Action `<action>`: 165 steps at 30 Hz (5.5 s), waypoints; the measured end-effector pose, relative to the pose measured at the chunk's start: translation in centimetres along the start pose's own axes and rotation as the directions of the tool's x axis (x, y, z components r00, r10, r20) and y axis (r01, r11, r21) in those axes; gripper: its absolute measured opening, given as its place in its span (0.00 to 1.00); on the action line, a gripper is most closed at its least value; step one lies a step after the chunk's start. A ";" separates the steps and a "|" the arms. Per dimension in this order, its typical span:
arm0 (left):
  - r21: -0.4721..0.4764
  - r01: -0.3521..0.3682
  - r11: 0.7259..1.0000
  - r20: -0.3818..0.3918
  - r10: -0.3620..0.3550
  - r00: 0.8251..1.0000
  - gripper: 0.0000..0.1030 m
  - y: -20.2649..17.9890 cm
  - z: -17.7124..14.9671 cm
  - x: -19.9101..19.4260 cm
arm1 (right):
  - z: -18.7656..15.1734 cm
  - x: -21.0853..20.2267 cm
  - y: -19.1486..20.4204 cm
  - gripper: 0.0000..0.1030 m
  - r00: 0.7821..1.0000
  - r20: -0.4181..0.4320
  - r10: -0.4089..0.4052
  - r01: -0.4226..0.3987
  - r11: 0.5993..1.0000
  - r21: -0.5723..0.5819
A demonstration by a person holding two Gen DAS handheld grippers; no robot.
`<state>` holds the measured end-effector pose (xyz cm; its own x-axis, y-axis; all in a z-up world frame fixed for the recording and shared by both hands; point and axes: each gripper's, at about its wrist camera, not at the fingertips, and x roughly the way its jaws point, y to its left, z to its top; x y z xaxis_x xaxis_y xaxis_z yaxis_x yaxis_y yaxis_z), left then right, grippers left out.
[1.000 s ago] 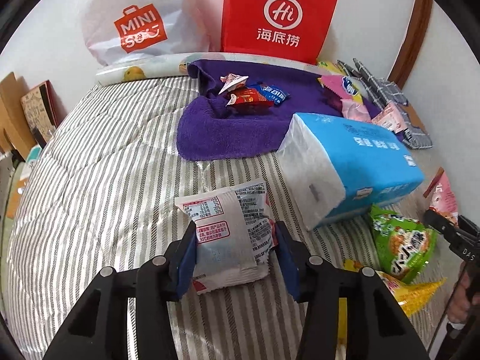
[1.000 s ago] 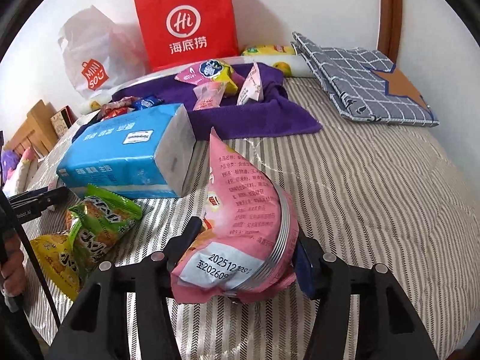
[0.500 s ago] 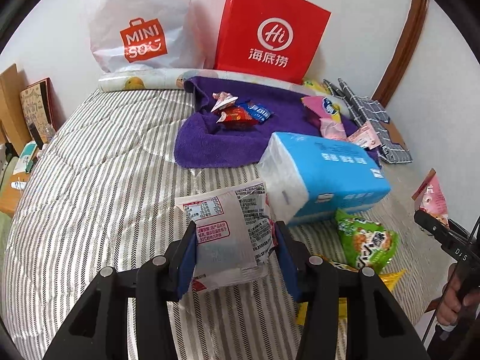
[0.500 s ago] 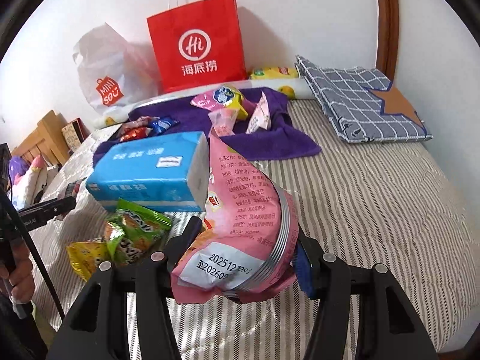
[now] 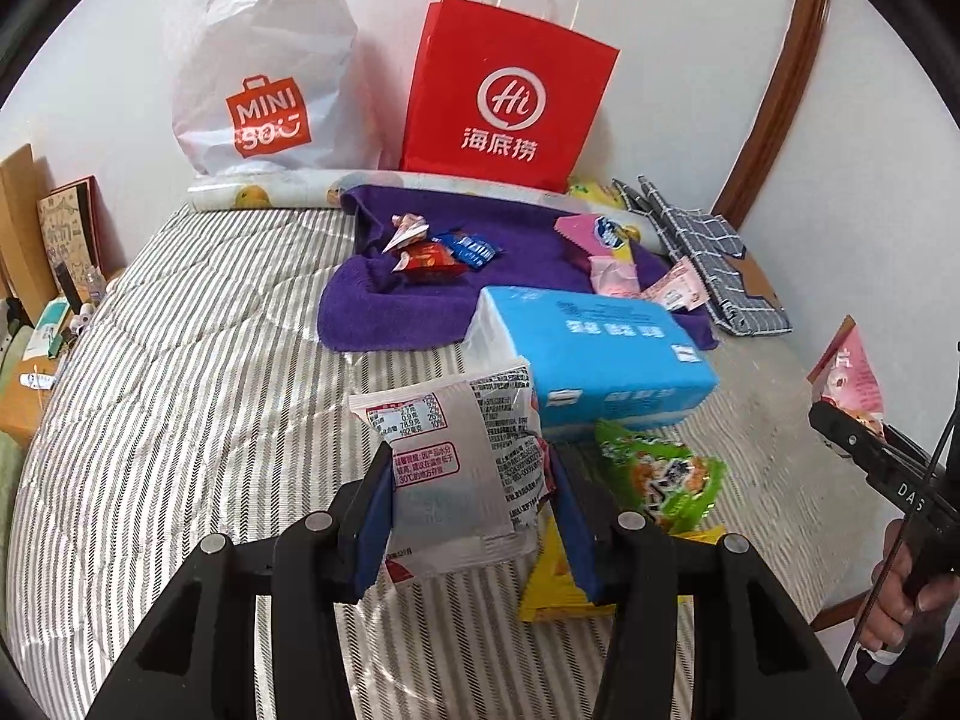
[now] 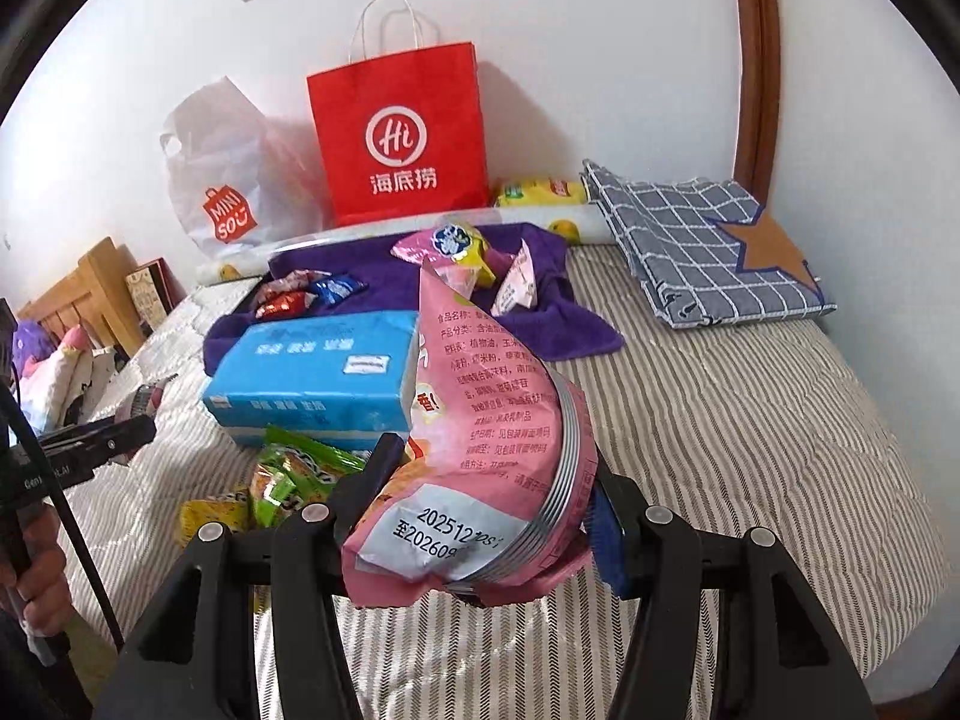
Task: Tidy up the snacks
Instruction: 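Carry the white packet left and pink bag right over the purple towel, then lower both held packets onto the purple towel and open both tools, then withdraw both tools and grasp the green snack bag with the right tool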
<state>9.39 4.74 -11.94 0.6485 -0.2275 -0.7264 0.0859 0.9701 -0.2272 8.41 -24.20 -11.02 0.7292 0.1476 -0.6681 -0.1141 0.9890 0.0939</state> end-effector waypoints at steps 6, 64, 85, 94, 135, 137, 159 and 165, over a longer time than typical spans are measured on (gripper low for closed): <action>0.007 0.002 1.000 0.045 -0.003 0.999 0.45 -1.2 0.9 -1.7 | 2.0 -1.6 1.1 0.55 0.998 0.056 -0.006 0.008 1.000 -0.027; -0.047 -0.030 0.998 0.051 0.033 0.998 0.45 1.8 14.9 13.5 | 12.1 20.1 4.4 0.55 0.990 -0.115 0.079 -0.095 0.985 -0.145; -0.037 -0.039 0.999 0.007 0.040 0.999 0.46 1.4 13.7 14.7 | 11.4 20.8 4.9 0.57 0.991 -0.130 0.039 -0.062 0.982 -0.180; -0.037 -0.031 0.999 0.011 0.031 0.999 0.47 1.2 13.7 14.6 | 11.6 20.5 4.9 0.65 0.993 -0.113 0.041 -0.061 0.981 -0.183; -0.034 -0.006 0.999 0.071 0.008 0.997 0.69 1.0 14.0 13.2 | 13.0 14.9 3.1 0.77 0.997 0.081 -0.015 0.022 0.996 -0.088; -0.021 0.001 1.000 0.074 0.001 0.997 0.69 0.7 14.1 12.9 | 12.7 13.9 2.9 0.77 0.997 0.069 -0.024 0.030 0.997 -0.074; 0.049 0.026 0.998 0.051 -0.028 0.998 0.69 1.3 9.2 2.6 | 3.8 6.4 8.0 0.73 0.991 -0.134 -0.003 -0.007 0.997 -0.077; 0.034 -0.031 0.999 0.049 0.029 0.998 0.69 1.8 7.5 0.1 | 3.0 5.3 8.5 0.73 0.994 -0.105 -0.007 0.000 0.998 -0.064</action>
<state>15.24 7.10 -7.55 0.6867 -0.1946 -0.7004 0.0917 0.9790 -0.1821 13.32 -15.01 -11.51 0.6549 0.1394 -0.7428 -0.1570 0.9865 0.0466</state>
